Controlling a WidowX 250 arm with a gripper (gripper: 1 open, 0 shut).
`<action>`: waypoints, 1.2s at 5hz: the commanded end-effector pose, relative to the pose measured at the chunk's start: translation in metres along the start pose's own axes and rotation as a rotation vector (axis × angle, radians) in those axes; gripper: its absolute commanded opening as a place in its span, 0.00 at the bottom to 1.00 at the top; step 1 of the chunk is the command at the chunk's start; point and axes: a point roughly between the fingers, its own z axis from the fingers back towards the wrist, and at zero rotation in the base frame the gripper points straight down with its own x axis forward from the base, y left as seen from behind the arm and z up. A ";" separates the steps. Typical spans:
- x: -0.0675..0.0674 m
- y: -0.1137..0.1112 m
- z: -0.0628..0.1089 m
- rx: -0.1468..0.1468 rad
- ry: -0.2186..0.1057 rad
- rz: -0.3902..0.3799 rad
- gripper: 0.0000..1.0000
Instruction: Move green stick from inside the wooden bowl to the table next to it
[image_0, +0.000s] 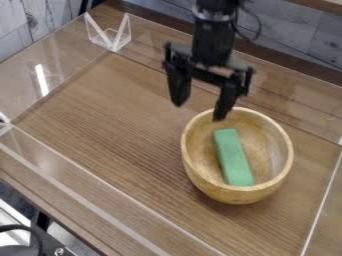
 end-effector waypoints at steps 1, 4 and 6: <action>-0.003 -0.013 0.005 -0.024 -0.088 0.035 1.00; -0.007 -0.042 -0.019 -0.055 -0.143 0.069 1.00; 0.002 -0.044 -0.032 -0.075 -0.178 0.084 1.00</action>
